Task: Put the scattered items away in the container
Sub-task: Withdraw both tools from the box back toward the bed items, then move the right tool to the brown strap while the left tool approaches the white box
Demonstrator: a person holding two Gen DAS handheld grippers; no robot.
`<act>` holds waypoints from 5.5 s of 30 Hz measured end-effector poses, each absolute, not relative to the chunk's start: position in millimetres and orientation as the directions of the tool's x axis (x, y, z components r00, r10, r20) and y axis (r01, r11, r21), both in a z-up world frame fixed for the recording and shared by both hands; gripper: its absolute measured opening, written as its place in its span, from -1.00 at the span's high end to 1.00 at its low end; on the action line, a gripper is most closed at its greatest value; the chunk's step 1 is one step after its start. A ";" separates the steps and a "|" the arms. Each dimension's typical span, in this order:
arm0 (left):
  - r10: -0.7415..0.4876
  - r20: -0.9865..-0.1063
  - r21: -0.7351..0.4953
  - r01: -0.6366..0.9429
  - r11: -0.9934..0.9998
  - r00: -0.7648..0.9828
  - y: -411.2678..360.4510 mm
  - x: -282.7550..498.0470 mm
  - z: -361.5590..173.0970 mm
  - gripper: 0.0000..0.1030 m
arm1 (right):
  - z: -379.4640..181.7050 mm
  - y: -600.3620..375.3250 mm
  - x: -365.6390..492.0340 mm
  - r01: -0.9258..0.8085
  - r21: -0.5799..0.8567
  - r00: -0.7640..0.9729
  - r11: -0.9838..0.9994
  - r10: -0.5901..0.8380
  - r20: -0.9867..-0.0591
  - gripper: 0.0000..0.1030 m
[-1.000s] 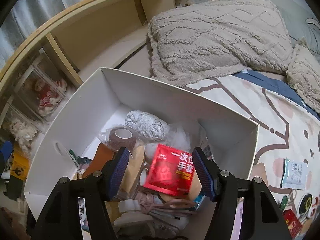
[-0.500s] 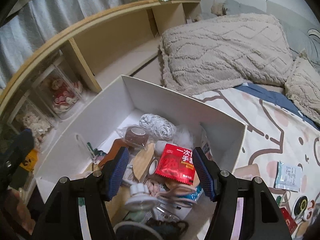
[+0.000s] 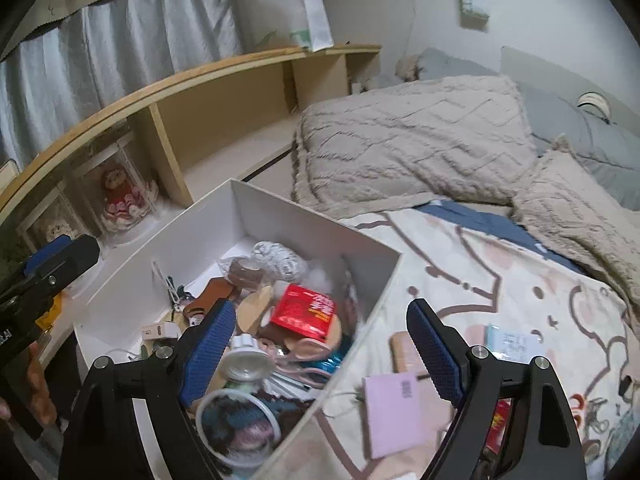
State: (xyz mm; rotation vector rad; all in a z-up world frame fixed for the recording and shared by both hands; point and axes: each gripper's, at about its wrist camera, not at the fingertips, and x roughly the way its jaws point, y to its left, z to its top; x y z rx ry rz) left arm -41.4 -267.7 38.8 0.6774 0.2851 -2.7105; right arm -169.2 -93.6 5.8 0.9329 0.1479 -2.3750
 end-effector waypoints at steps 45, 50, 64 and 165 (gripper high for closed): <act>-0.084 -0.446 0.011 0.088 -0.996 -0.891 -117.6 -45.9 45.0 -1.00 | 26.7 153.6 -79.0 0.210 -0.036 -0.841 -0.977 -0.162 -0.516 -1.00; -0.055 -0.452 0.017 0.053 -0.998 -0.890 -99.0 -49.5 41.2 -1.00 | 22.8 185.3 -67.0 0.155 -0.057 -0.855 -0.986 -0.105 -0.509 -1.00; 0.023 -0.460 0.034 -0.044 -0.998 -0.887 -51.0 -51.0 23.9 -1.00 | 6.6 246.6 -46.8 0.054 -0.034 -0.871 -0.998 -0.031 -0.491 -1.00; 0.059 -0.809 -0.031 -0.057 -0.998 -0.584 -49.5 -91.3 -166.8 -0.81 | -173.3 279.6 -84.6 0.224 0.051 -0.605 -0.973 -0.180 -0.776 -0.60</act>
